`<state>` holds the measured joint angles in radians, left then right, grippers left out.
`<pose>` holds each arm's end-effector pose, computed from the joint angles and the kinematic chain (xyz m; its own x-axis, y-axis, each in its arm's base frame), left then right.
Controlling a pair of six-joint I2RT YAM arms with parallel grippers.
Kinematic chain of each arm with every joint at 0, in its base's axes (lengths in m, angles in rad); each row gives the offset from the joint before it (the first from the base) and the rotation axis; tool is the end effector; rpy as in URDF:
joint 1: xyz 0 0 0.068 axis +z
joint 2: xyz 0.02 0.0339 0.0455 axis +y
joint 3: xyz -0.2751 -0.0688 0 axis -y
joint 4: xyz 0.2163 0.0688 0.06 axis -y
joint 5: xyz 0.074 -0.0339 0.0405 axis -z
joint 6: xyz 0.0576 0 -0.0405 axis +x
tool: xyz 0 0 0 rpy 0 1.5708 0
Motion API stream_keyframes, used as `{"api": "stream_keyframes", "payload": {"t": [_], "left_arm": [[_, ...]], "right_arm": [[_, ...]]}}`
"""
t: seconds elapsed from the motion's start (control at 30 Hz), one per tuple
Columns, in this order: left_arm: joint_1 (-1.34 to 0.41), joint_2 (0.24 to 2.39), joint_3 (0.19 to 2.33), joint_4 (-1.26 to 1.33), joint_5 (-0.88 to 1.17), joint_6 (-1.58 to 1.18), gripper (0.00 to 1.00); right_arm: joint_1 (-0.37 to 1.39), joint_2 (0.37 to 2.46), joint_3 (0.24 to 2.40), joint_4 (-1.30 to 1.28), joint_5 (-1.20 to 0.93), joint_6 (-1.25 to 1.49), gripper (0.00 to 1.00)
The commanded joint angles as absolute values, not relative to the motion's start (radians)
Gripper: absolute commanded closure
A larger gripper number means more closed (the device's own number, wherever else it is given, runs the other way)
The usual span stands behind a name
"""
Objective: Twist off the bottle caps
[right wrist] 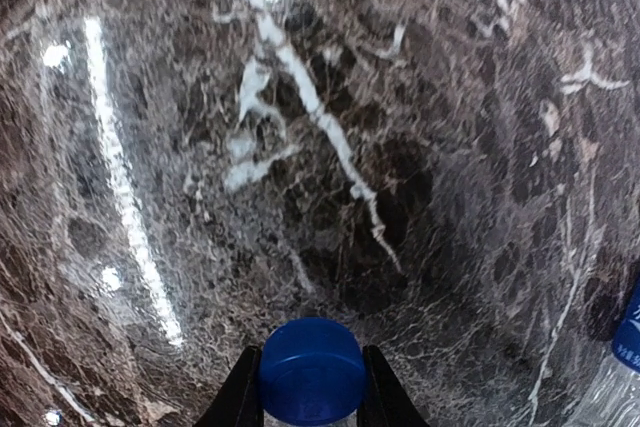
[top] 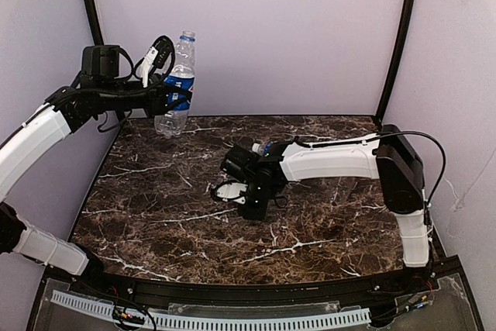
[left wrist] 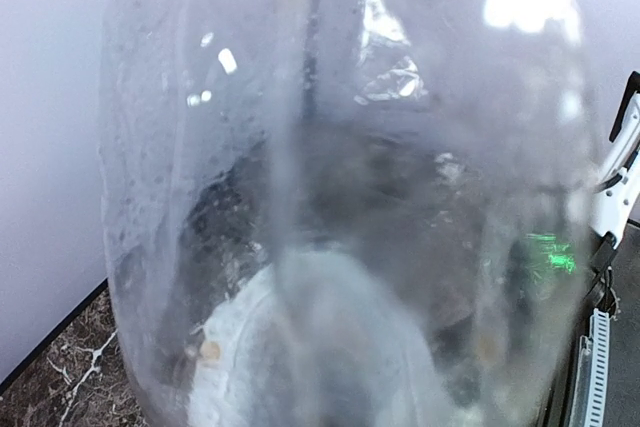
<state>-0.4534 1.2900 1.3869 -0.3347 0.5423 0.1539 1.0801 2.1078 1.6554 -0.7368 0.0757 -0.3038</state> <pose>0.2325 -0.1464 0.4294 -0.0826 0.1863 -0.9790 0.8488 0.5280 0.0288 0.2067 0.3776 0.1873 -0.1582 -0.9291 -0.3343 -0.9574 0.2272 -0.1784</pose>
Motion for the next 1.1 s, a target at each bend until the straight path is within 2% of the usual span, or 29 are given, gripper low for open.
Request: {"api": "stream_keyframes", "payload": {"t": [0.0, 0.1, 0.2, 0.3, 0.4, 0.43, 0.5, 0.67, 0.87, 0.93, 1.07], "left_arm": [[-0.446, 1.258, 1.359, -0.291, 0.592, 0.120, 0.75], [-0.446, 1.255, 1.345, -0.280, 0.612, 0.116, 0.75], [-0.446, 1.252, 1.344, -0.276, 0.631, 0.118, 0.75], [-0.446, 1.250, 1.346, -0.278, 0.641, 0.129, 0.74], [-0.446, 1.244, 1.343, -0.275, 0.654, 0.141, 0.74], [-0.446, 1.239, 1.337, -0.267, 0.657, 0.145, 0.74], [-0.446, 1.228, 1.329, -0.248, 0.666, 0.149, 0.74], [-0.446, 1.212, 1.319, -0.225, 0.698, 0.159, 0.72], [-0.448, 1.163, 1.230, -0.130, 0.821, 0.160, 0.68], [-0.453, 1.145, 1.201, -0.094, 0.852, 0.156, 0.67], [-0.469, 1.147, 1.181, -0.084, 0.873, 0.162, 0.66]], "right_arm": [[1.112, 2.149, 1.701, -0.860, 0.083, -0.280, 1.00], [1.129, 2.186, 1.707, -0.862, 0.057, -0.285, 0.98], [1.132, 2.206, 1.710, -0.870, 0.046, -0.282, 0.86], [1.132, 2.205, 1.719, -0.874, 0.062, -0.276, 0.60], [1.131, 2.184, 1.740, -0.869, 0.089, -0.265, 0.46], [1.130, 2.171, 1.749, -0.861, 0.095, -0.263, 0.23], [1.123, 2.132, 1.765, -0.835, 0.094, -0.266, 0.02], [1.072, 1.943, 1.735, -0.663, -0.052, -0.291, 0.02], [0.989, 1.636, 1.513, 0.032, -0.430, -0.191, 0.02], [0.983, 1.616, 1.488, 0.201, -0.438, -0.136, 0.02], [0.985, 1.681, 1.584, 0.293, -0.494, -0.024, 0.04]]}}
